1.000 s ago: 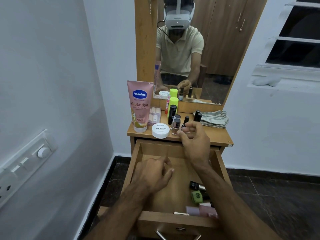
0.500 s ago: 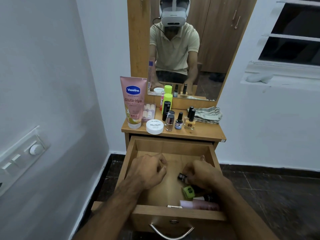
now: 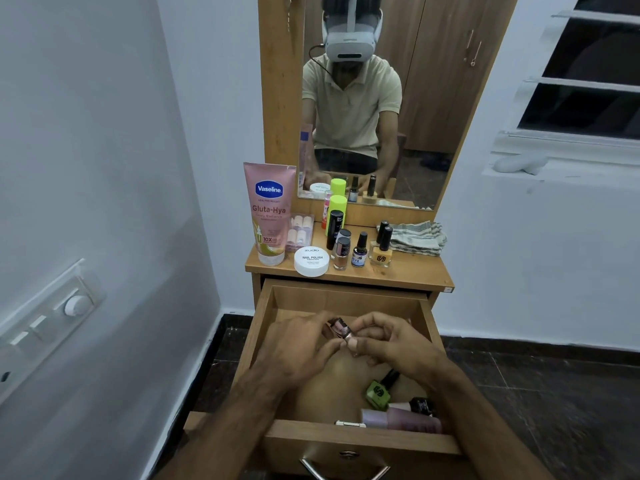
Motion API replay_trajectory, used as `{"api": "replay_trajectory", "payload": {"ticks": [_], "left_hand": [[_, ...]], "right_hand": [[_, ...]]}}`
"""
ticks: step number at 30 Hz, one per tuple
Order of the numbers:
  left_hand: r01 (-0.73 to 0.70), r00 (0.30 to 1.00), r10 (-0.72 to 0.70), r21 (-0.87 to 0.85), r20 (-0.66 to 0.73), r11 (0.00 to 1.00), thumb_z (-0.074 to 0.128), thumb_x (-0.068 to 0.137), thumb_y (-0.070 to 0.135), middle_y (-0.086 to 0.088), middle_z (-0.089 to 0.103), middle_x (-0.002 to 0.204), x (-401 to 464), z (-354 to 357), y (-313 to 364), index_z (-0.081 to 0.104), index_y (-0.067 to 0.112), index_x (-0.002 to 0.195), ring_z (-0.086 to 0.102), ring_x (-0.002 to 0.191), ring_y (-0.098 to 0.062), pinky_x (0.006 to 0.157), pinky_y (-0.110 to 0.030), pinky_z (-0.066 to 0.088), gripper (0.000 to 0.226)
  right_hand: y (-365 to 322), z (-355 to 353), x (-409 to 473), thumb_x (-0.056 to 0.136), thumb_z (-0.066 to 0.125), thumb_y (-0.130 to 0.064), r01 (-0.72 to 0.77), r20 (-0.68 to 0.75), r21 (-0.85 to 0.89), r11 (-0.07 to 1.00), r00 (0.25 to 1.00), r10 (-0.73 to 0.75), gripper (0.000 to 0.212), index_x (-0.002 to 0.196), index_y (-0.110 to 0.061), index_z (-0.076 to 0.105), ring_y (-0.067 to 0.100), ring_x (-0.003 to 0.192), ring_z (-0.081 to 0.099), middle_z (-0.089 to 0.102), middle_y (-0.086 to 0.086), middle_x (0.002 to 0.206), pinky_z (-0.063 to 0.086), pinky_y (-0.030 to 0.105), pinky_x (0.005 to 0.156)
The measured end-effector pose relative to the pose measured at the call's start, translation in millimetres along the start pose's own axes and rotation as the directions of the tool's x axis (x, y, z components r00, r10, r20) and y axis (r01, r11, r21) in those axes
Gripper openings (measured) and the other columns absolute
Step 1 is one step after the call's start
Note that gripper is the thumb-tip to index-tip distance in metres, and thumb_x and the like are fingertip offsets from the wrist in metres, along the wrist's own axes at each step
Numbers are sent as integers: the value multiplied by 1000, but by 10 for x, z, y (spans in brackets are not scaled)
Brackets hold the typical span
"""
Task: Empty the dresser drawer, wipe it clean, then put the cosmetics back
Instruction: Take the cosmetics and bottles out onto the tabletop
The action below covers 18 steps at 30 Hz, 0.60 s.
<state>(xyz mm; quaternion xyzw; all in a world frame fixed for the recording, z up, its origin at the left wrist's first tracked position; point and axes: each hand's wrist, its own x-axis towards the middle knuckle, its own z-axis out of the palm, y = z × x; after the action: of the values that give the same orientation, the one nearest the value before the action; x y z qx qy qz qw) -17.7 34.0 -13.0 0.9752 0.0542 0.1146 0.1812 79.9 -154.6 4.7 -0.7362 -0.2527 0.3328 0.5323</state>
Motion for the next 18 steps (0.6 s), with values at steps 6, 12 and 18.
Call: {"api": "replay_trajectory", "payload": {"ticks": [6, 12, 18], "left_hand": [[37, 998, -36, 25, -42, 999, 38, 99, 64, 11, 72, 101, 2, 4, 4, 58, 35, 117, 65, 88, -10, 72, -32, 53, 40], [63, 992, -68, -51, -106, 997, 39, 99, 62, 12, 72, 105, -5, -60, 17, 55, 37, 127, 67, 92, -8, 77, -33, 56, 41], [-7, 993, -7, -121, -117, 993, 48, 101, 51, 17, 68, 121, -32, -137, 103, 53, 38, 130, 63, 99, 2, 74, -15, 44, 32]], "right_hand": [[9, -6, -1, 85, 80, -8, 107, -123, -12, 994, 987, -107, 28, 110, -18, 75, 14, 86, 68, 77, 1, 101, 56, 23, 73], [-7, -25, 11, 83, 82, -16, 157, -177, 75, 985, 974, -142, 26, 109, -16, 75, 16, 96, 72, 78, 4, 102, 58, 26, 80], [63, 62, 37, 87, 79, -15, 192, -55, -140, 971, 978, -201, 34, 118, -21, 69, 16, 105, 70, 75, 0, 109, 56, 34, 95]]}}
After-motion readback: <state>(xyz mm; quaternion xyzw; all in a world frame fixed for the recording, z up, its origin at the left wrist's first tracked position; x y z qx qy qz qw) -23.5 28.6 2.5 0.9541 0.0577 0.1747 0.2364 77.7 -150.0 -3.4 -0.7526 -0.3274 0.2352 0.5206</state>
